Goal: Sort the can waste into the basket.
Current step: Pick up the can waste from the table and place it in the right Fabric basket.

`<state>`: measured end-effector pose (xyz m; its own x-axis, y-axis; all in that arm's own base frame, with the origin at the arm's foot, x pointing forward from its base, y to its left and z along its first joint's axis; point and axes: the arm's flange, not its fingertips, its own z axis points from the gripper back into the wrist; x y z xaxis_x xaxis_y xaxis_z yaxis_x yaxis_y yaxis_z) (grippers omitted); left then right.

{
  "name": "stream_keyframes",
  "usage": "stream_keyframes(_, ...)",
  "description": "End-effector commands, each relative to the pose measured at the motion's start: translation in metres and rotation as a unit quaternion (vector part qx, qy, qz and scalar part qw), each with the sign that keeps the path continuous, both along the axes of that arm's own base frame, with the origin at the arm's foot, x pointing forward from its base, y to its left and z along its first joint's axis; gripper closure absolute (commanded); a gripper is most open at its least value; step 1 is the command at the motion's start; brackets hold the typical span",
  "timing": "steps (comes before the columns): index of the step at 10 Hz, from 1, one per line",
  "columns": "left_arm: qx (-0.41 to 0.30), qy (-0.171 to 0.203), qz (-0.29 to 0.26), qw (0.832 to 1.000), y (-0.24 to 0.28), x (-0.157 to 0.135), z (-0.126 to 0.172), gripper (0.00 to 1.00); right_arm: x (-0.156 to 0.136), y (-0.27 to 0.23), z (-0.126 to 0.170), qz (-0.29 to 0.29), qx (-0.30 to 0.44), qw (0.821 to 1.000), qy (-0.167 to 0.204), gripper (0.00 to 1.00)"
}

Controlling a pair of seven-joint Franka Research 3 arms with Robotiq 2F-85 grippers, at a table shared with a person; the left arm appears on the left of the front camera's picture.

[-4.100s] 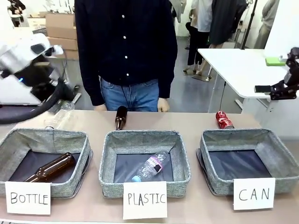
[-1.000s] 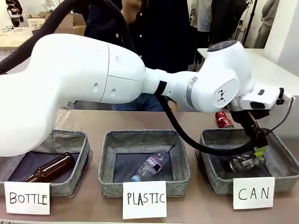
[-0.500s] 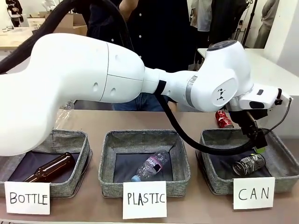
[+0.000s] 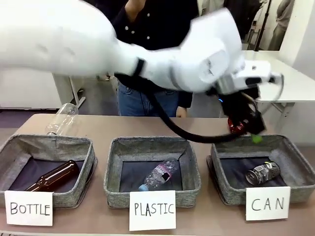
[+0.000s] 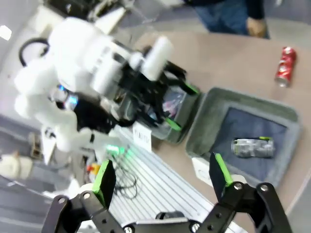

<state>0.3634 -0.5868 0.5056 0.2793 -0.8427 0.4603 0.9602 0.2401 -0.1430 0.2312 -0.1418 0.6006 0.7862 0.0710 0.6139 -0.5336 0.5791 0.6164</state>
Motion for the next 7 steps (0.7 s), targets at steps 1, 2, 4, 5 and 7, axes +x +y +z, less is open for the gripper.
stream_keyframes(1, 0.016, 0.001, 0.113, 0.993, 0.133, -0.071, 0.042, 0.0, 0.024, 0.051, -0.013, 0.05, -0.026, 0.998, 0.025, 0.0)
stream_keyframes(2, -0.018, 0.042, 0.149, 0.988, 0.182, -0.086, 0.053, 0.0, 0.031, 0.077, -0.021, 0.076, -0.035, 0.996, 0.035, 0.0)
stream_keyframes(4, -0.096, 0.105, 0.257, 0.956, 0.291, -0.099, 0.064, 0.0, 0.037, 0.13, -0.043, 0.135, -0.048, 0.989, 0.045, 0.0)
stream_keyframes(5, -0.154, 0.134, 0.295, 0.933, 0.341, -0.101, 0.062, 0.0, 0.037, 0.151, -0.052, 0.149, -0.038, 0.986, 0.058, 0.0)
stream_keyframes(7, -0.248, 0.193, 0.369, 0.875, 0.443, -0.098, 0.049, 0.0, 0.039, 0.193, -0.066, 0.103, 0.023, 0.991, 0.081, 0.0)
